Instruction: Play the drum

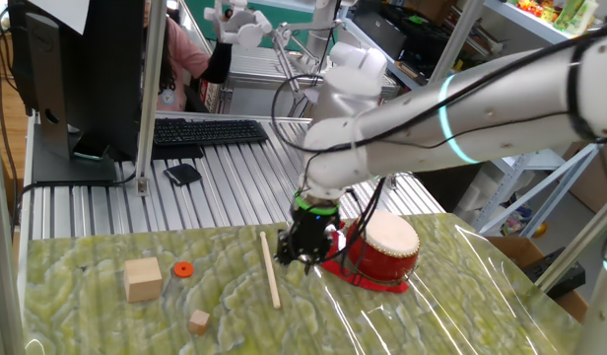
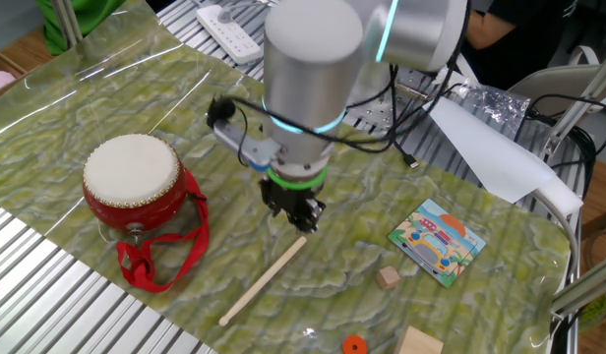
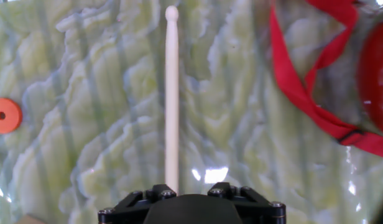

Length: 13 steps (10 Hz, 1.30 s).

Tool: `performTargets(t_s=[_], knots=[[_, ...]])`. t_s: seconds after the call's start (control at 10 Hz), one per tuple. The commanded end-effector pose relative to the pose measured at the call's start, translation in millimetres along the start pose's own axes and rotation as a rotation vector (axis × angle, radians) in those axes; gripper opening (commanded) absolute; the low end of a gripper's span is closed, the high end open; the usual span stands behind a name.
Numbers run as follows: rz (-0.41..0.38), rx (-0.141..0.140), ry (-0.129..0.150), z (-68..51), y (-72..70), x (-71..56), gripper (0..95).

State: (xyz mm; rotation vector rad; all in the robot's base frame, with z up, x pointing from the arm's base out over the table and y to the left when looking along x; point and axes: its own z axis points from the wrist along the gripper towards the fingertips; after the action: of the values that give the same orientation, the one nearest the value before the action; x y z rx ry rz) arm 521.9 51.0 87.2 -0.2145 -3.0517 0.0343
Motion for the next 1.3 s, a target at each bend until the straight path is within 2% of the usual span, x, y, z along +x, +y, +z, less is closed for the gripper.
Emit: performTargets(t_s=[0.1,0.2,0.5,0.8,1.2,1.3], knots=[[-0.012,0.001,0.020,-16.7,-13.2,5.6,19.0],[-0.021,0.003,0.024,-22.6,-19.4,9.9,0.0],[-0.064,0.008,0.028,-38.9,-38.5,16.5,0.0],[-0.111,0.009,0.027,-55.5,-63.6,24.6,0.0],[-0.148,-0.018,0.021,-65.3,-99.8,48.8,0.0],[-0.148,-0.024,0.019,-65.9,-104.3,51.9,0.0]])
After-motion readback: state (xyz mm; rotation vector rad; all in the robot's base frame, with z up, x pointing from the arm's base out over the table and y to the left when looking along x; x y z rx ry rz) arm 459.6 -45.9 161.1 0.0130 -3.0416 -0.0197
